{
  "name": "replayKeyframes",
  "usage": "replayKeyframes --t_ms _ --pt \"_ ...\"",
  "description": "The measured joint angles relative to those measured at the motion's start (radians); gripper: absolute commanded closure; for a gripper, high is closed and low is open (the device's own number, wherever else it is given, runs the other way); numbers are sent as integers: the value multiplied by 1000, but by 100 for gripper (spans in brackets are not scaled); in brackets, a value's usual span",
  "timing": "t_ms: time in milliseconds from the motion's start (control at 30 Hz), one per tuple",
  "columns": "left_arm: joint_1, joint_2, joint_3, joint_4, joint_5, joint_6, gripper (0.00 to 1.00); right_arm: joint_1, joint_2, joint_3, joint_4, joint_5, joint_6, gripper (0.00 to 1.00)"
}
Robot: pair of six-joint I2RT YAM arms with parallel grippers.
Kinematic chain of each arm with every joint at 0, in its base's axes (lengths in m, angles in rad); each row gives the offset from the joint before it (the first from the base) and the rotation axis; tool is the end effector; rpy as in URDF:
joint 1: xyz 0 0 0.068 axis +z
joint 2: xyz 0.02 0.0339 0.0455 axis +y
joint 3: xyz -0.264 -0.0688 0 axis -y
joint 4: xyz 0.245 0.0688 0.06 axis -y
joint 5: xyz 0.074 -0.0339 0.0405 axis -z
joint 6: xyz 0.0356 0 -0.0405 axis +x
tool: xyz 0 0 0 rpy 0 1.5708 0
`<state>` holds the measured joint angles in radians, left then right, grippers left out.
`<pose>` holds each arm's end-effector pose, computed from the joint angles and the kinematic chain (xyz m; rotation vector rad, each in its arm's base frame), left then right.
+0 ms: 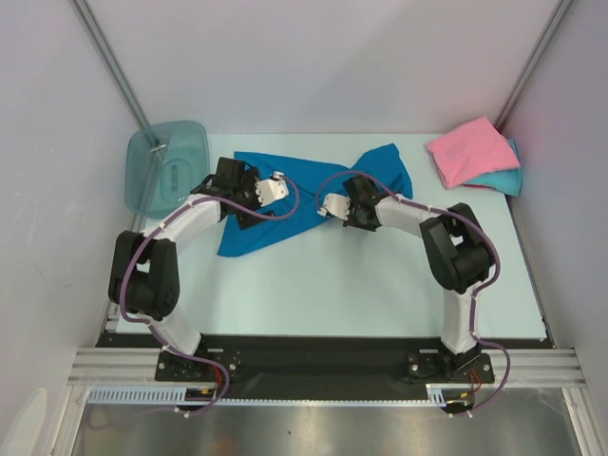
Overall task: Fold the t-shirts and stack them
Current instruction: Flatten the tshirt out
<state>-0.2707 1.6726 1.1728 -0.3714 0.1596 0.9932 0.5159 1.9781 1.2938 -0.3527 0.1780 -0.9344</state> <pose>0.3462 -0.1020 0.2279 1.4928 1.9191 0.1316 0.3579 0.1957 0.1537 -1.6967 2.0114 -0.3790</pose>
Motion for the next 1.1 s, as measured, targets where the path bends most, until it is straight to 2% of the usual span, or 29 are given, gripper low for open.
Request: replayKeyframes --t_ms 133,300,367,433,533,667,933,1100 --pt "0 3 0 4 -1 3 0 -19 1 168 -230 -68 -13 100" --pt "0 11 0 10 0 3 0 -119 29 618 -540 -247 27 100" --pt "0 15 0 11 0 3 0 -189 40 794 -604 -312 71 100" --pt "0 20 2 11 0 3 0 -255 38 880 -639 -349 117 100" --pt "0 31 10 11 0 3 0 -352 31 876 -663 -370 196 100" --pt "0 51 33 11 2 3 0 -424 63 760 -670 -321 257 100" --pt "-4 63 49 10 5 39 0 -414 242 745 -676 -245 281 100" --pt "-4 62 16 4 10 230 0 -389 302 811 -673 -224 280 100"
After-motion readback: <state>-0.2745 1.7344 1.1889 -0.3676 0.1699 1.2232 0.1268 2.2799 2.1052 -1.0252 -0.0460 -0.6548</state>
